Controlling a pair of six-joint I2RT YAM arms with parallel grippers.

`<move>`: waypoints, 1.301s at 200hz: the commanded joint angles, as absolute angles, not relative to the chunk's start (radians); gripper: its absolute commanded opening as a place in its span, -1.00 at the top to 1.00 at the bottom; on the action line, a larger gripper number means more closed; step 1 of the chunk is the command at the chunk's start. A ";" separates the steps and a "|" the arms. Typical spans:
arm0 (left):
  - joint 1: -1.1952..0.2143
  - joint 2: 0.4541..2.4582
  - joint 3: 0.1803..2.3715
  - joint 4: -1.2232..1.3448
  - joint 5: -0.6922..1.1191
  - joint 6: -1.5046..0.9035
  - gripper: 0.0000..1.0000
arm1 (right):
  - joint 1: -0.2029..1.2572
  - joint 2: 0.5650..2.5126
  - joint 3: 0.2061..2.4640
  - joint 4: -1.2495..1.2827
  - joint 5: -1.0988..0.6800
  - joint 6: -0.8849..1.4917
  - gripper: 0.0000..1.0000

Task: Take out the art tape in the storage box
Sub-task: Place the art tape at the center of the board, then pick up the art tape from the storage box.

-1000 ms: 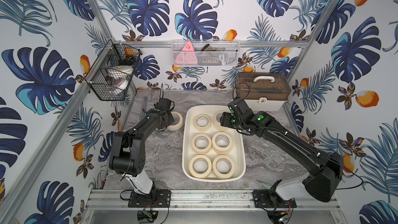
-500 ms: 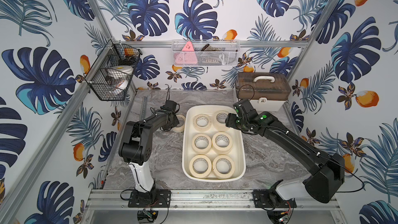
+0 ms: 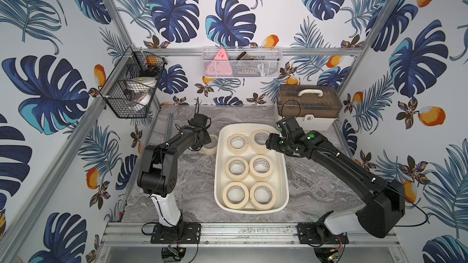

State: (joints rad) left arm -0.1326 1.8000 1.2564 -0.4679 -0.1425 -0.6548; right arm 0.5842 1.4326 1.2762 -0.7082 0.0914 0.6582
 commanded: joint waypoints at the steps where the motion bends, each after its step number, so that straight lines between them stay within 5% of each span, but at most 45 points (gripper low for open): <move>1: -0.135 1.757 1.273 -0.530 -0.177 -0.631 -0.25 | 0.580 1.437 1.273 -0.680 0.066 0.660 -0.40; 98: -0.146 1.432 1.212 -0.609 0.038 -0.523 -0.97 | 0.523 1.519 1.264 -0.617 0.029 0.705 -0.45; 153: -0.147 1.252 1.151 -0.660 0.200 -0.514 -0.98 | 0.508 1.648 1.337 -0.608 0.043 0.696 -0.35; 260: -0.150 1.134 1.052 -0.722 0.179 -0.476 -0.98 | 0.436 1.839 1.432 -0.575 0.084 0.648 -0.22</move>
